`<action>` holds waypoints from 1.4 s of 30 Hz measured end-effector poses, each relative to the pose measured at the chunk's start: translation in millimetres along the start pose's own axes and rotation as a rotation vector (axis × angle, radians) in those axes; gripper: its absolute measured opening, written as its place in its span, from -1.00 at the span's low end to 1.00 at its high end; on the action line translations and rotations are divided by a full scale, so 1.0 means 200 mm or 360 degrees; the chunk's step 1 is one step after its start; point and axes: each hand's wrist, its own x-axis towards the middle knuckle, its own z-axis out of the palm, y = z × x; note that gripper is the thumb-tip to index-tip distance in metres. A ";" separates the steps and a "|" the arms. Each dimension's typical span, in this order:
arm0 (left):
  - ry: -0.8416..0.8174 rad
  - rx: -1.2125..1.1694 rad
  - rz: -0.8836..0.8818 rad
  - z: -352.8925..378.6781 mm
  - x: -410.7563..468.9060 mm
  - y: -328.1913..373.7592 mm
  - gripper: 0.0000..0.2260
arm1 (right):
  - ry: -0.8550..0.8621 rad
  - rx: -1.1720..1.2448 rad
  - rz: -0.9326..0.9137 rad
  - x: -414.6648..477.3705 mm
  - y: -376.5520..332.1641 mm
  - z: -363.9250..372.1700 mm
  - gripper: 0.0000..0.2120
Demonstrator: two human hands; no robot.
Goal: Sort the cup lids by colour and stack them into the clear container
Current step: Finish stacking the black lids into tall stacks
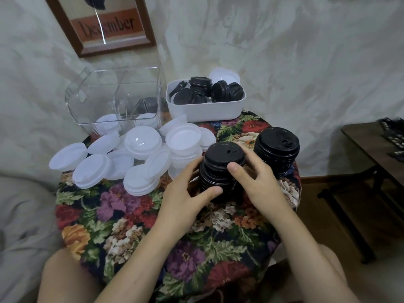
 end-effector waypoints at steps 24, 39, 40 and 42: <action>0.0113 0.0189 0.0017 0.03 -0.03 -0.01 -0.39 | 0.0033 -0.0076 0.0164 -0.08 -0.03 0.05 -0.46; 0.0048 0.0171 0.0006 0.02 -0.03 -0.01 -0.38 | -0.0155 -0.0324 0.0110 -0.04 -0.05 0.01 -0.37; 0.0014 0.0174 0.0029 0.02 -0.03 -0.01 -0.39 | -0.0159 -0.0329 0.0106 -0.04 -0.05 0.01 -0.37; -0.0025 0.0158 0.0039 0.01 -0.02 0.00 -0.39 | -0.0176 -0.0338 0.0106 -0.04 -0.05 0.00 -0.36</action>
